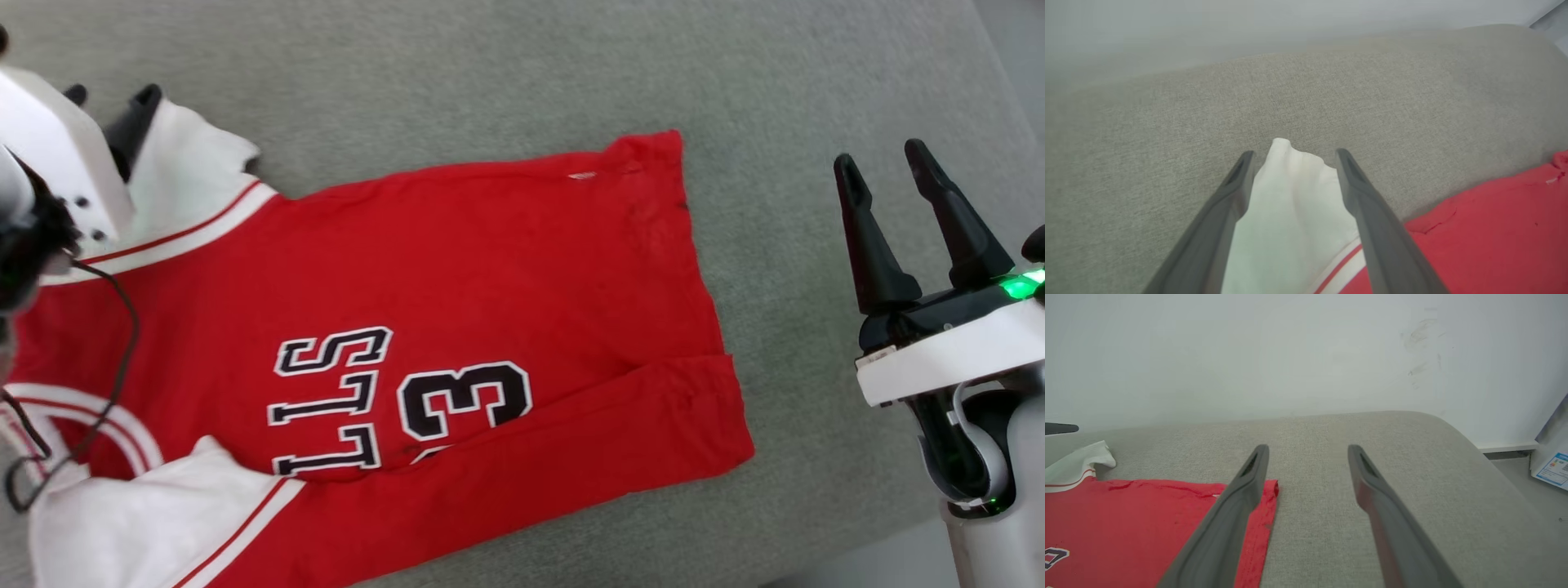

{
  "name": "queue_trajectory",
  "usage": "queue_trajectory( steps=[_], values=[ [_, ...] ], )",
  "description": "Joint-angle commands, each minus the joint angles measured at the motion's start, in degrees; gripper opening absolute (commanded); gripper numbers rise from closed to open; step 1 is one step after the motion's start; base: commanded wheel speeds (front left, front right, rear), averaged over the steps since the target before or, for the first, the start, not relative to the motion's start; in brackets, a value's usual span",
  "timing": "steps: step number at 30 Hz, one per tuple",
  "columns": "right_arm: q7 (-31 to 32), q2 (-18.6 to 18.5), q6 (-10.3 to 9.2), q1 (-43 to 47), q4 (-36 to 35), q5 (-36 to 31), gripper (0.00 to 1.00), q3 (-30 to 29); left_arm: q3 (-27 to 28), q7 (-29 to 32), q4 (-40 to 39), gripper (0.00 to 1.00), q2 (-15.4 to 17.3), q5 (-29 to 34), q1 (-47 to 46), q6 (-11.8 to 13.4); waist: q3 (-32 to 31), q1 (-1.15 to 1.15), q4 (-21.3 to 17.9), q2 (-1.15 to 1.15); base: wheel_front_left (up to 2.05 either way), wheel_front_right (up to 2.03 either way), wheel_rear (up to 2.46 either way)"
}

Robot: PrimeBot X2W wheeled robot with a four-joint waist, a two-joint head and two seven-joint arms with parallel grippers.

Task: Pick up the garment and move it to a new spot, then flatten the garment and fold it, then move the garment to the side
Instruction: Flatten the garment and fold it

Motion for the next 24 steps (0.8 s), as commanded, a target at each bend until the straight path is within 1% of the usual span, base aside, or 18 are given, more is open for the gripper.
queue_trajectory(
  steps=[1, 6, 9, 11, 12, 13, 15, 16, 20, 24],
  values=[
    [-0.82, 1.03, -0.02, -0.88, 0.49, 0.95, 1.0, 0.53, -1.74, 8.63, 2.78, 1.0, 2.92, -0.89, -4.7, -1.4, 3.82, -0.01, -4.01, 0.0, 0.0, 0.0, 0.0],
    [-1.43, 1.84, -0.02, -0.55, 1.77, 2.14, 1.0, 1.52, -3.62, 18.25, 6.35, 1.0, 6.05, -0.98, -7.69, -0.74, 5.46, -0.01, -5.86, 0.0, 0.0, 0.0, 0.0],
    [-1.51, 1.89, -0.02, -0.23, 2.58, 3.02, 1.0, 1.81, -4.63, 22.74, 9.03, 1.0, 6.71, -1.51, -7.16, 0.6, 6.09, -0.01, -6.53, 0.0, 0.0, 0.0, 0.0],
    [-1.54, 1.79, -0.01, -0.29, 3.06, 3.66, 1.0, 2.17, -5.45, 25.77, 10.58, 1.0, 6.45, -1.98, -6.42, 1.83, 6.29, -0.01, -6.77, 0.0, 0.0, 0.0, 0.0],
    [-1.28, 1.66, -0.02, -0.38, 3.36, 3.97, 1.0, 2.25, -5.53, 26.7, 11.06, 0.32, 5.8, -2.38, -5.98, 2.63, 6.32, -0.01, -6.83, 0.0, 0.0, 0.0, 0.0],
    [-1.29, 1.52, -0.02, -0.57, 3.54, 4.37, 1.0, 2.3, -5.4, 26.99, 11.43, 0.0, 5.17, -2.78, -5.66, 3.36, 6.38, -0.01, -6.86, 0.0, 0.0, 0.0, 0.0],
    [-0.77, 1.08, -0.02, -0.97, 4.06, 5.26, 1.0, 2.53, -5.59, 26.96, 11.77, 0.0, 3.92, -3.15, -4.76, 4.16, 6.19, -0.01, -6.77, 0.0, 0.0, 0.0, 0.0],
    [-0.77, 1.08, -0.02, -0.97, 4.06, 5.26, 1.0, 2.53, -5.59, 26.96, 11.77, 0.0, 3.92, -3.15, -4.76, 4.16, 6.19, -0.01, -6.77, 0.0, 0.0, 0.0, 0.0],
    [1.46, -0.18, -0.02, -2.3, 5.82, 7.94, 1.0, 2.96, -4.96, 24.1, 11.76, 0.0, 2.18, -3.5, -4.51, 4.93, 5.05, -0.01, -5.7, 0.0, 0.0, 0.0, 0.0],
    [6.06, -2.2, -0.01, -5.15, 9.87, 11.66, 1.0, 4.24, -4.25, 19.47, 11.29, 0.0, 1.01, -2.68, -6.04, 4.31, 3.37, -0.01, -3.63, 0.0, 0.0, 0.0, 0.0]
  ],
)
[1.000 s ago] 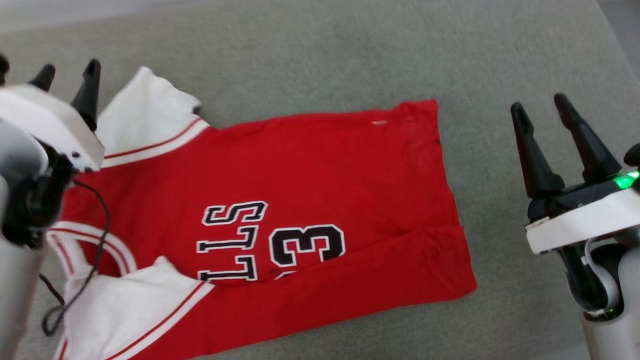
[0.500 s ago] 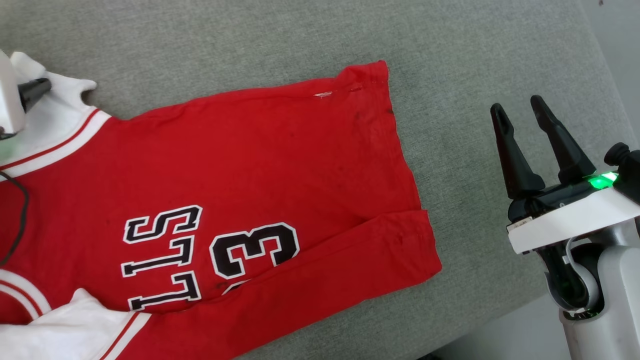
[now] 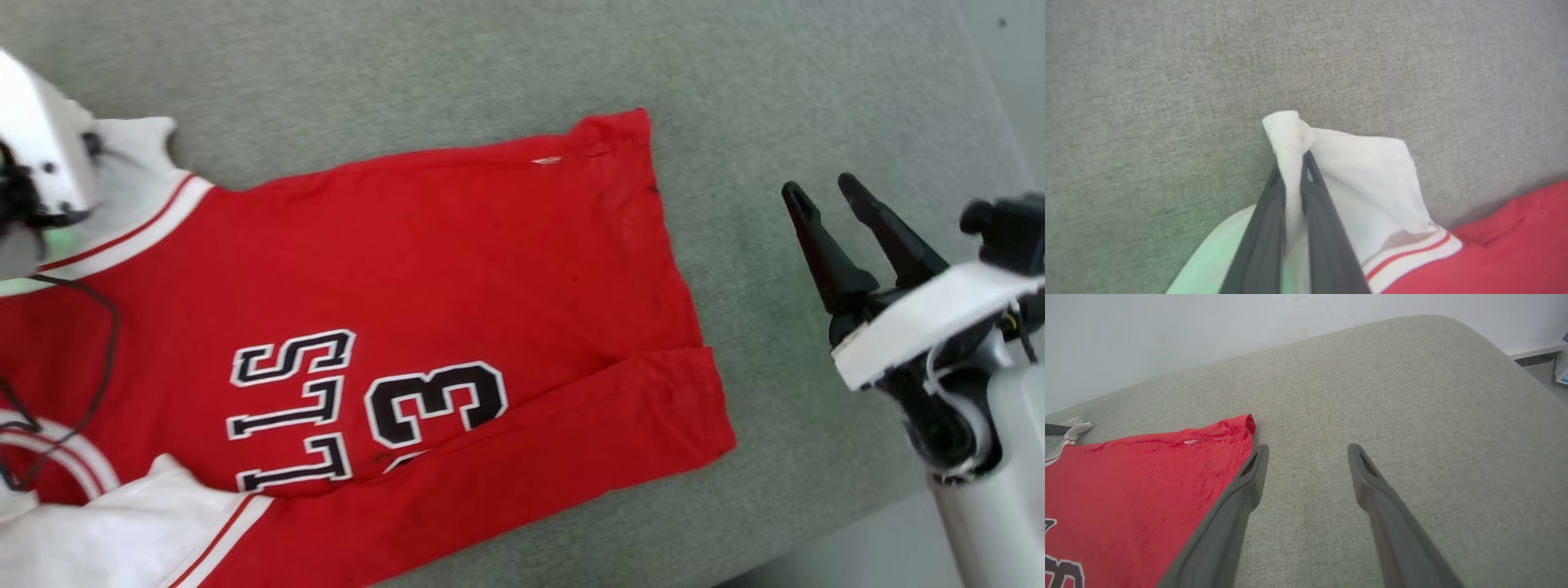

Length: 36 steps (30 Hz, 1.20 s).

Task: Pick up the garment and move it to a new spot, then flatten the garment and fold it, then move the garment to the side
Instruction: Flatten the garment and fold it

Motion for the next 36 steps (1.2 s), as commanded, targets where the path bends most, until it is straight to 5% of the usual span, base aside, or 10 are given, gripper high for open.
queue_trajectory(
  steps=[1, 13, 24, 25, 26, 27, 36],
  values=[
    [1.39, -0.78, -0.02, -2.01, 1.31, 1.31, 1.0, 0.45, -0.74, -0.65, 0.72, 0.0, -1.24, 0.2, 1.75, -0.39, -1.3, -0.01, 1.62, 0.0, 0.0, 0.0, 0.0],
    [20.85, -6.33, -0.02, -16.17, 17.03, 9.19, 1.0, 6.12, -3.03, -9.25, -3.48, 0.0, -7.91, 2.32, -4.51, -3.5, -1.66, -0.01, 12.21, 0.0, 0.0, 0.0, 0.0],
    [32.26, -5.63, -0.02, -23.49, 29.52, 9.68, 1.0, 12.18, -4.89, -12.3, -6.65, 0.0, -10.42, 3.01, -4.24, -4.61, 0.56, -0.01, 16.95, 0.0, 0.0, 0.0, 0.0],
    [33.6, -5.19, -0.01, -23.44, 30.64, 9.76, 0.44, 12.89, -5.0, -12.45, -6.56, 0.0, -10.54, 2.96, -4.07, -4.74, 0.56, -0.01, 17.08, 0.0, 0.0, 0.0, 0.0],
    [34.74, -4.74, -0.01, -23.45, 31.51, 9.93, 0.1, 13.49, -5.07, -12.65, -6.4, 0.0, -10.66, 2.81, -3.87, -4.89, 0.51, -0.01, 17.18, 0.0, 0.0, 0.0, 0.0],
    [35.2, -4.48, 0.0, -23.62, 31.85, 10.03, 0.0, 14.06, -5.12, -12.69, -6.3, 0.0, -10.84, 2.63, -3.81, -5.0, 0.46, -0.01, 17.26, 0.0, 0.0, 0.0, 0.0],
    [28.04, -7.91, -0.01, -26.72, 27.63, 8.88, 0.0, 12.9, -2.96, -17.0, -4.68, 0.0, -11.21, 0.48, -0.06, -5.66, -4.05, -0.01, 17.06, 0.0, 0.0, 0.0, 0.0]
  ],
)
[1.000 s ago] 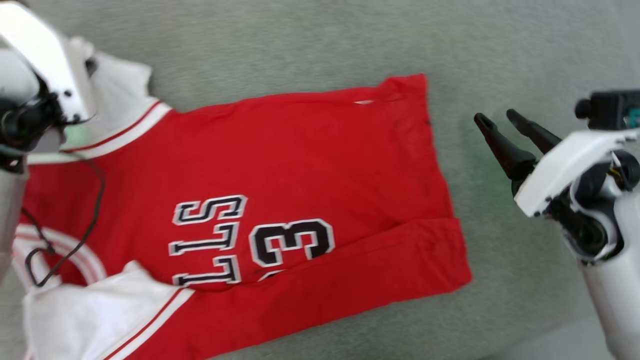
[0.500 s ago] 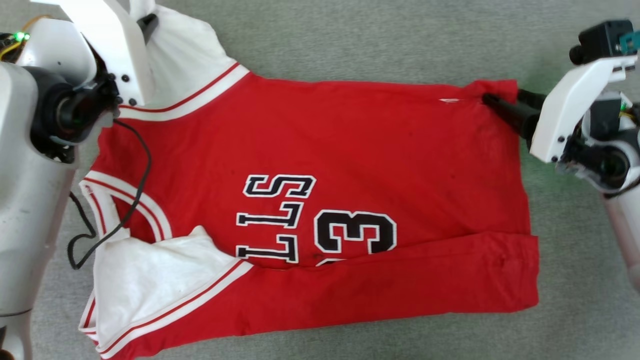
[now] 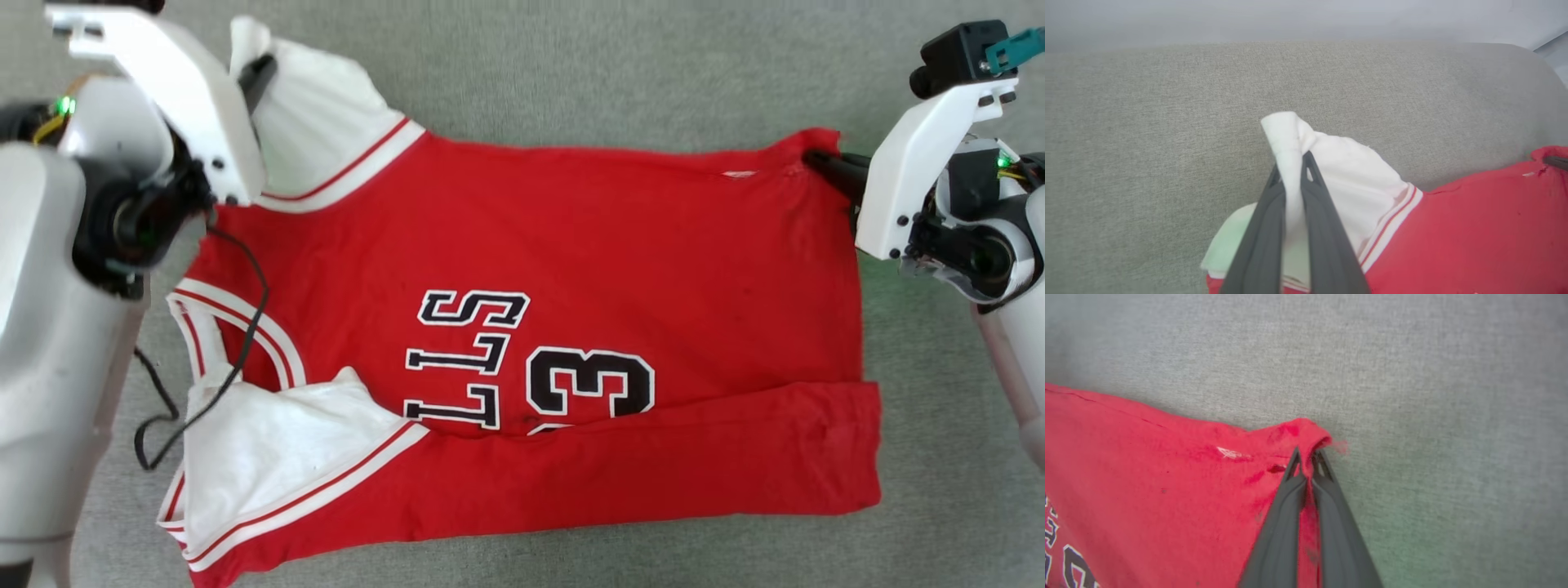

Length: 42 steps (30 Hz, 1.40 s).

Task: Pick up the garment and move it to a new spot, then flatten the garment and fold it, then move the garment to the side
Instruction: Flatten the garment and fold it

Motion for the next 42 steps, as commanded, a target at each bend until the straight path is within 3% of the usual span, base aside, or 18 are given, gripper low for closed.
queue_trajectory(
  steps=[1, 7, 13, 22, 23, 24, 25, 26, 35, 42],
  values=[
    [-1.22, -0.84, -0.01, 1.39, -1.32, -0.55, 0.0, -0.02, 0.99, -1.37, -0.19, 0.0, 0.16, -0.68, 2.0, -0.11, -2.43, 0.0, -0.17, 0.0, 0.0, 0.0, 0.0],
    [-4.73, -1.79, -0.01, 8.2, -6.3, -0.9, 0.0, -0.98, 4.87, -6.86, -3.47, 0.0, 1.08, -3.81, 13.06, 1.26, -8.2, 0.0, -0.24, 0.0, 0.0, 0.0, 0.0],
    [-6.73, -1.24, -0.02, 18.29, -10.0, -0.4, 0.0, -2.33, 8.21, -11.5, -9.57, 0.0, 1.71, -6.25, 29.2, 4.72, -13.16, 0.0, -0.35, 0.0, 0.0, 0.0, 0.0],
    [-10.06, 1.01, -0.02, 30.51, -10.4, 0.1, 0.0, -5.08, 8.71, -14.94, -12.75, 0.0, -1.64, -9.86, 47.75, 7.66, -16.27, 0.0, -0.21, 0.0, 0.0, 0.0, 0.0],
    [-10.24, 1.24, -0.02, 31.54, -10.08, 0.1, 0.3, -4.92, 8.61, -15.19, -12.3, 0.0, -2.29, -10.25, 48.95, 7.72, -16.43, 0.0, -0.27, 0.0, 0.0, 0.0, 0.0],
    [-10.42, 1.49, -0.02, 32.45, -9.64, 0.23, 0.78, -4.93, 8.51, -15.64, -11.7, 0.25, -2.89, -10.38, 49.8, 7.88, -16.54, 0.0, -0.29, 0.0, 0.0, 0.0, 0.0],
    [-10.79, 1.71, -0.02, 33.22, -9.39, 0.31, 1.0, -4.97, 8.09, -16.2, -11.09, 0.84, -3.44, -10.14, 50.37, 7.85, -16.72, 0.0, -0.25, 0.0, 0.0, 0.0, 0.0],
    [-11.11, 1.94, -0.02, 33.92, -9.14, 0.38, 1.0, -4.99, 7.73, -16.7, -10.43, 1.0, -4.31, -10.26, 50.83, 7.67, -16.82, 0.0, -0.21, 0.0, 0.0, 0.0, 0.0],
    [-17.29, 0.92, -0.02, 38.69, -12.97, -1.27, 1.0, -5.6, 7.74, -29.78, -8.9, 1.0, -7.98, -4.29, 48.65, 6.95, -19.12, 0.0, -0.73, 0.0, 0.0, 0.0, 0.0],
    [-16.79, -1.18, -0.02, 41.81, -20.82, -3.23, 1.0, -11.83, 6.27, -38.58, -12.47, 1.0, -8.44, 2.41, 47.38, 7.04, -22.13, 0.0, -1.37, 0.0, 0.0, 0.0, 0.0]
  ],
)
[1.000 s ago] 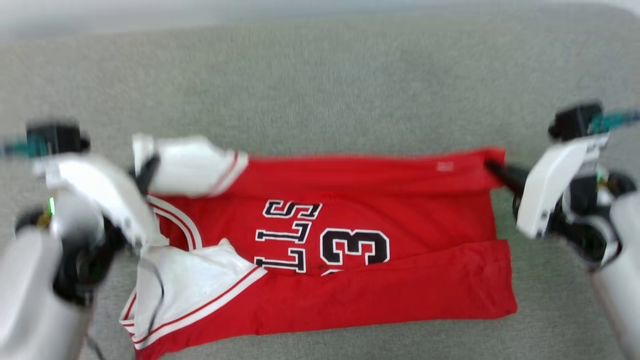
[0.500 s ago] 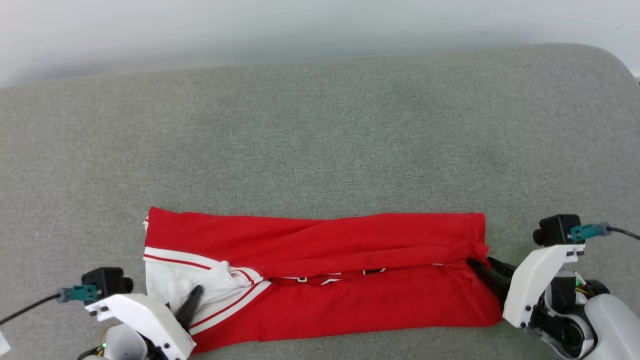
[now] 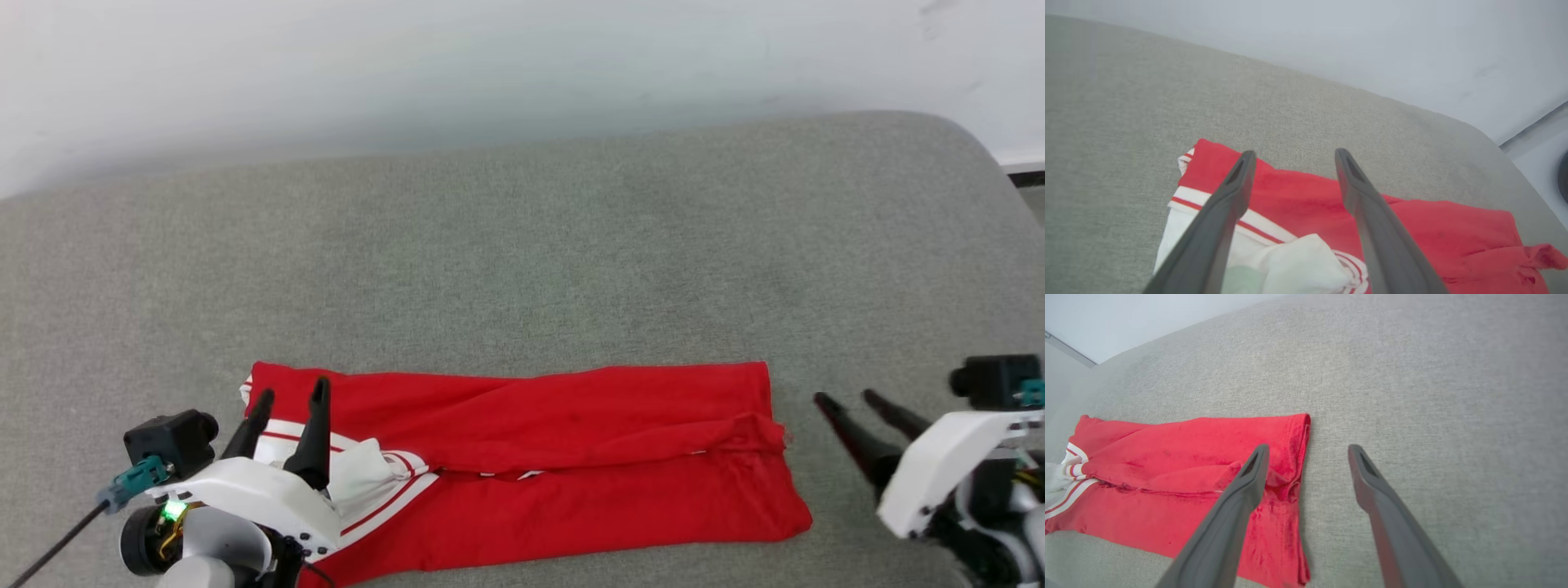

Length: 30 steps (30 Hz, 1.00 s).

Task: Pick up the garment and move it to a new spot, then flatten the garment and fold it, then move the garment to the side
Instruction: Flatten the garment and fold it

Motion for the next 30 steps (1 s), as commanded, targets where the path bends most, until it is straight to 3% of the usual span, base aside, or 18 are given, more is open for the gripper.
queue_trajectory(
  steps=[1, 7, 14, 22, 30],
  values=[
    [1.25, -0.89, -0.04, 1.33, -1.54, -0.76, 1.0, -2.81, -0.41, -2.58, -0.78, 1.0, 0.01, 2.34, -0.92, 0.39, -1.22, 0.01, -0.26, 0.0, 0.0, 0.0, 0.0],
    [7.46, -1.95, -0.04, 2.82, -3.93, -3.16, 1.0, -10.45, -1.1, -9.71, -3.36, 1.0, -0.55, 8.67, -1.03, 3.18, -2.81, 0.01, 0.61, 0.0, 0.0, 0.0, 0.0],
    [15.71, -1.04, -0.04, 4.16, -5.27, -5.28, 1.0, -15.41, -1.17, -12.34, -6.77, 1.0, -0.77, 12.26, 0.08, 4.92, -2.78, 0.01, 3.59, 0.0, 0.0, 0.0, 0.0],
    [22.57, 3.56, -0.03, 4.03, -3.56, -6.14, 1.0, -16.84, -2.3, -12.65, -11.62, 1.0, 0.27, 14.98, 1.34, 5.6, -0.98, 0.01, 8.29, 0.0, 0.0, 0.0, 0.0],
    [26.09, 6.97, -0.03, 1.66, 3.32, -3.27, 1.0, -15.14, -3.73, -12.55, -13.14, 1.0, -0.34, 16.44, -0.82, 5.81, 1.81, 0.01, 11.42, 0.0, 0.0, 0.0, 0.0]
  ],
)
